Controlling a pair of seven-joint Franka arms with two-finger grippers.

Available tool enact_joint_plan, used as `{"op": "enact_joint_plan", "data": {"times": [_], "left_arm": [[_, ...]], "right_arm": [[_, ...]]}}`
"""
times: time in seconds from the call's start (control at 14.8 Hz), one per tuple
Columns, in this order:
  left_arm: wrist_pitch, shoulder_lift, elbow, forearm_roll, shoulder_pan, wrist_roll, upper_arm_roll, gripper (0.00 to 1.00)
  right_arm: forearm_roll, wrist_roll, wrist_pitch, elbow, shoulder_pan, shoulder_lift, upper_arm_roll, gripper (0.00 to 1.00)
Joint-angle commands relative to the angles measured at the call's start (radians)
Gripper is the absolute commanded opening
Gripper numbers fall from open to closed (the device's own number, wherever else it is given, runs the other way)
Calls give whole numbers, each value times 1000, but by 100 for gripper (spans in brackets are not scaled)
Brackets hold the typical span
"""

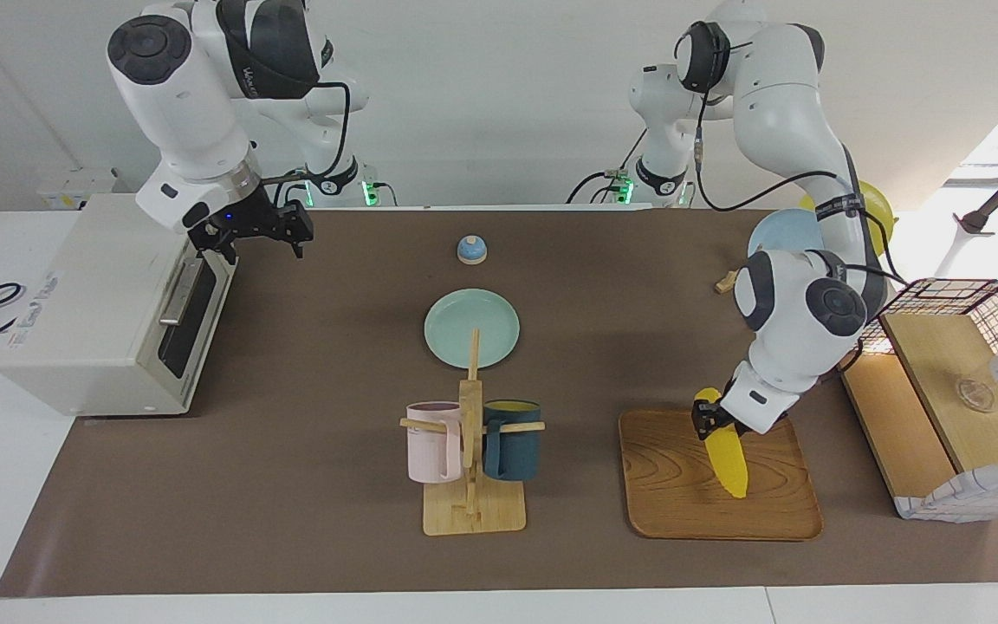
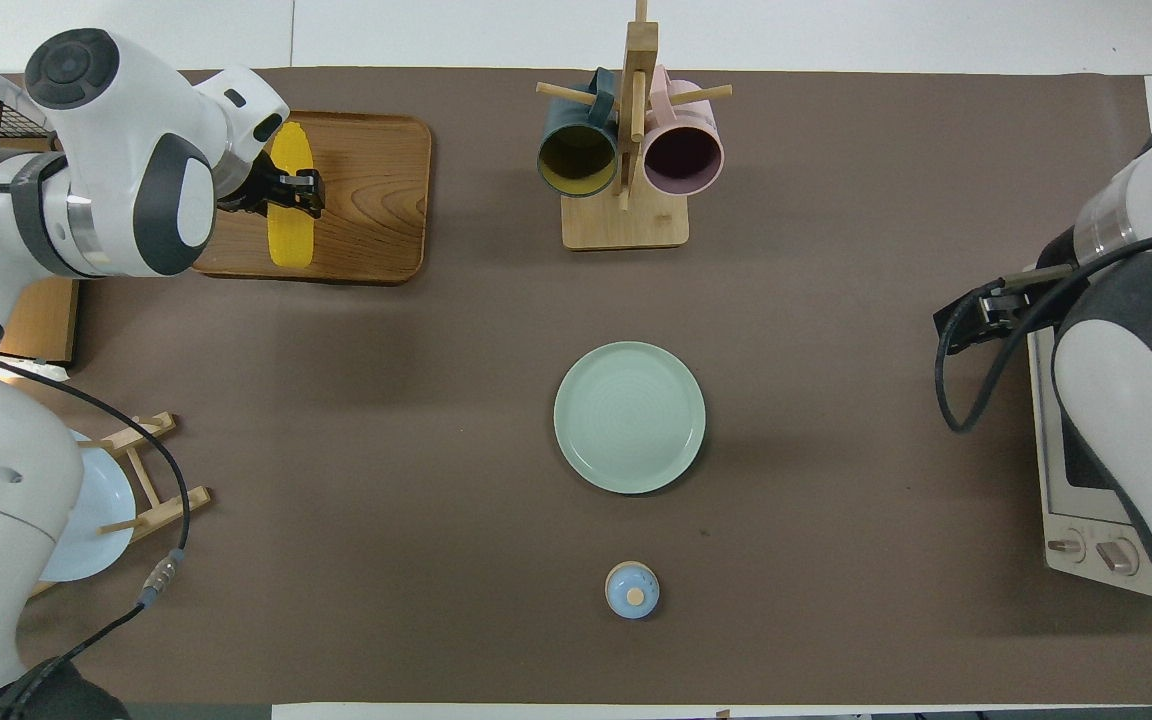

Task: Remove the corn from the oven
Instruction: 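Lower the corn onto the wooden tray and open the left gripper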

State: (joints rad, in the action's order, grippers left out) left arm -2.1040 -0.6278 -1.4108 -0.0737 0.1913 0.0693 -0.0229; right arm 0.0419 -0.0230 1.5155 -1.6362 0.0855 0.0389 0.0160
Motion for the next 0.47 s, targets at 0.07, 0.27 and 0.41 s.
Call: {"op": "enact_joint_plan", "data": {"times": [0.07,0.27,0.41], "left_arm": [[-46,-55,58,22,-13,-11,12,0],[-76,-78,58,25,-13,-13,11,0],[-100,-79,53,28,-13,-14,11,0]], "right_arm": [[-20,11,38,-91,-18,-67,-2,100],[-19,14,14,-35,-45,-18,1,100],[-19,14,-15,-2,-59,4,2,100]]}}
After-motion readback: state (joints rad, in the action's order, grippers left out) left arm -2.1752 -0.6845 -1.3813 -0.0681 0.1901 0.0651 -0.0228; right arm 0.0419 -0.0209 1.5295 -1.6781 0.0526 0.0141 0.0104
